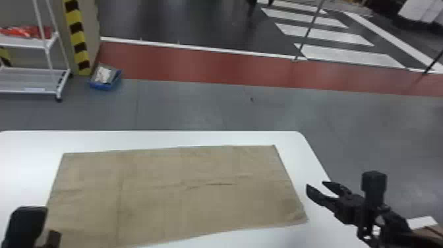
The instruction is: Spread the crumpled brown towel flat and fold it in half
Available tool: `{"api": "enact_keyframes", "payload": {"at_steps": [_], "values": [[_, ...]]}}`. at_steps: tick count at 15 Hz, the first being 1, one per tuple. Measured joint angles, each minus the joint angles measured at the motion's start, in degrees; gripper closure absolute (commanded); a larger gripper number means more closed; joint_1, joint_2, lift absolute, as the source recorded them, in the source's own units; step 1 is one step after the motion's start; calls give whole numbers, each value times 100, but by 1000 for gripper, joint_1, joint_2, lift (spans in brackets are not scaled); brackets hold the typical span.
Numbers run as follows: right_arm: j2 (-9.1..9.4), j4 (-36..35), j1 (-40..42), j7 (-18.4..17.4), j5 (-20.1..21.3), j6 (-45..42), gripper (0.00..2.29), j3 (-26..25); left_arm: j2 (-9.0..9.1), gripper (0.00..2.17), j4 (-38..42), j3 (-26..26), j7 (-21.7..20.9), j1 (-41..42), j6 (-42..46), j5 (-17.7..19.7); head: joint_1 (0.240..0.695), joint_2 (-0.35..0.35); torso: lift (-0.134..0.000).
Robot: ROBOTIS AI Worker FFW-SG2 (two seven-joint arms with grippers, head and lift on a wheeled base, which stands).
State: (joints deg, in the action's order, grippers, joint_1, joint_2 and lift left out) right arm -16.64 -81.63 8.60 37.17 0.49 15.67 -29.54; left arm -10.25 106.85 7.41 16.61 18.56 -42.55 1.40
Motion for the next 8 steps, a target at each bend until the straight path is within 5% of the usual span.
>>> {"api": "enact_keyframes", "payload": {"at_steps": [8], "values": [[-162,262,71,0,164,-425,448,-159,-161,576,-9,-448,-257,-9,-733,571,695,-298,0]]}}
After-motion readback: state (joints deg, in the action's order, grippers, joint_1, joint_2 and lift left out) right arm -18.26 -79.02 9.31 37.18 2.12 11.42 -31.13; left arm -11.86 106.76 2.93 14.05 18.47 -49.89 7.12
